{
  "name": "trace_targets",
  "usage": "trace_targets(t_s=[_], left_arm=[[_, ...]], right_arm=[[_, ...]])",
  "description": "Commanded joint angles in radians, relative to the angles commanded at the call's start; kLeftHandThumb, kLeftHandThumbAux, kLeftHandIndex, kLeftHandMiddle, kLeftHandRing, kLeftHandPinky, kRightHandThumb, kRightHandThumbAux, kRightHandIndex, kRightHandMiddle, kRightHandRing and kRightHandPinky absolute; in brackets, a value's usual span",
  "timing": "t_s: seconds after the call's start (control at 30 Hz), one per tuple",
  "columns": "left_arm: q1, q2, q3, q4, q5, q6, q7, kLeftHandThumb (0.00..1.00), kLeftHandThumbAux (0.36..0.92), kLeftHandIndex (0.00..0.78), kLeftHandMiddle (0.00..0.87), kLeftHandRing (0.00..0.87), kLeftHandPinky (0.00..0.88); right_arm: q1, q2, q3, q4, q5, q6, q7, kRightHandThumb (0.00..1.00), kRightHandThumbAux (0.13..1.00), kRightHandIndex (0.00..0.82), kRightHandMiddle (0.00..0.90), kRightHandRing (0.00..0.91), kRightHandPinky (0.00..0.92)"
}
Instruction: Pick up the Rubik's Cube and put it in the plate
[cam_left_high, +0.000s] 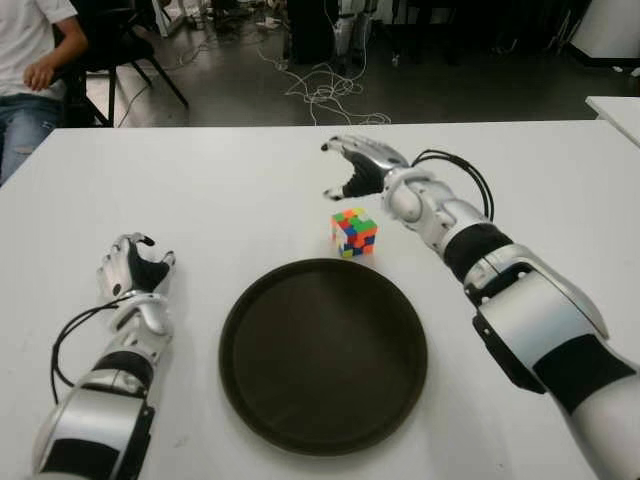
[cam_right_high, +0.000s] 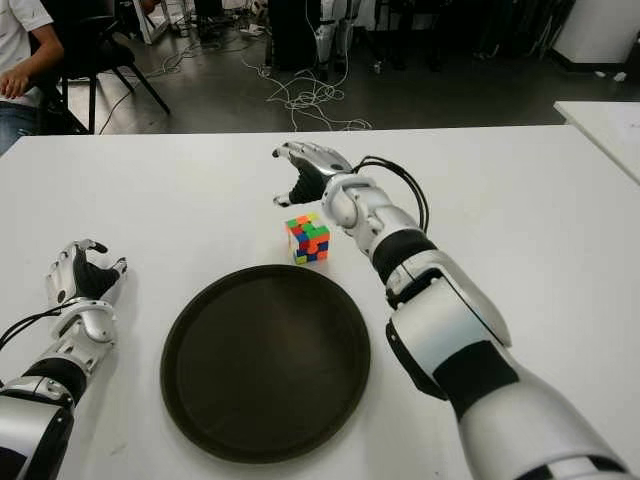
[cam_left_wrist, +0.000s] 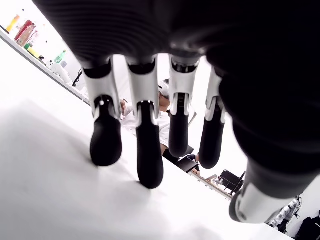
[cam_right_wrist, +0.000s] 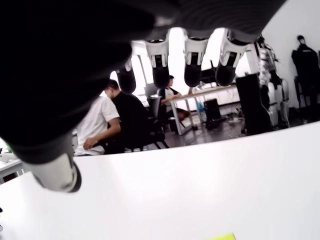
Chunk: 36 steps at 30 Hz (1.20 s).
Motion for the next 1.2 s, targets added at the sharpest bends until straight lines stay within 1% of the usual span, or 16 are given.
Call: trace_targets(t_s=[0.13, 0.23, 0.3, 0.4, 0.5, 0.7, 1.03, 1.2], left_arm=[[0.002, 0.001, 0.000, 0.000, 0.000, -0.006, 0.003, 0.697, 0.712, 0.407, 0.280, 0.288, 0.298], [0.003, 0.000, 0.000, -0.002, 0.001, -0.013, 0.009, 0.699, 0.711, 0.409, 0.283, 0.289, 0.302], [0.003, -0.001, -0.002, -0.004, 0.003, -0.015, 0.015, 0.699, 0.711, 0.410, 0.284, 0.290, 0.304], [0.003, 0.000, -0.005, -0.005, 0.007, -0.013, 0.019, 0.696, 0.713, 0.409, 0.291, 0.297, 0.314], [0.002, 0.000, -0.006, -0.005, 0.007, -0.010, 0.018, 0.695, 0.714, 0.408, 0.293, 0.300, 0.317], [0.000, -0.004, 0.000, -0.004, 0.001, 0.000, 0.015, 0.695, 0.714, 0.407, 0.291, 0.298, 0.317], [-0.002, -0.002, -0.005, -0.004, 0.005, 0.008, 0.016, 0.693, 0.715, 0.405, 0.281, 0.288, 0.309], [-0.001, -0.001, -0.004, -0.002, 0.005, 0.009, 0.014, 0.694, 0.715, 0.405, 0.282, 0.290, 0.312]], right_arm=[[0.001, 0.002, 0.007, 0.006, -0.007, 0.012, -0.012, 0.236, 0.666, 0.000, 0.000, 0.000, 0.004], [0.000, 0.001, 0.014, 0.007, -0.011, 0.016, -0.014, 0.201, 0.702, 0.000, 0.000, 0.000, 0.001], [-0.001, 0.000, 0.019, 0.008, -0.013, 0.015, -0.006, 0.127, 0.733, 0.000, 0.000, 0.000, 0.000], [-0.002, -0.004, 0.026, 0.010, -0.015, 0.010, 0.012, 0.041, 0.751, 0.000, 0.000, 0.000, 0.000], [-0.003, -0.005, 0.029, 0.010, -0.014, 0.007, 0.022, 0.013, 0.757, 0.000, 0.000, 0.000, 0.000], [-0.001, -0.009, 0.024, 0.013, -0.005, -0.009, 0.061, 0.001, 0.738, 0.000, 0.000, 0.000, 0.000], [-0.003, -0.011, 0.030, 0.015, -0.013, -0.002, 0.073, 0.000, 0.706, 0.000, 0.000, 0.000, 0.000], [-0.003, -0.015, 0.032, 0.013, -0.016, -0.002, 0.075, 0.000, 0.705, 0.000, 0.000, 0.000, 0.000]])
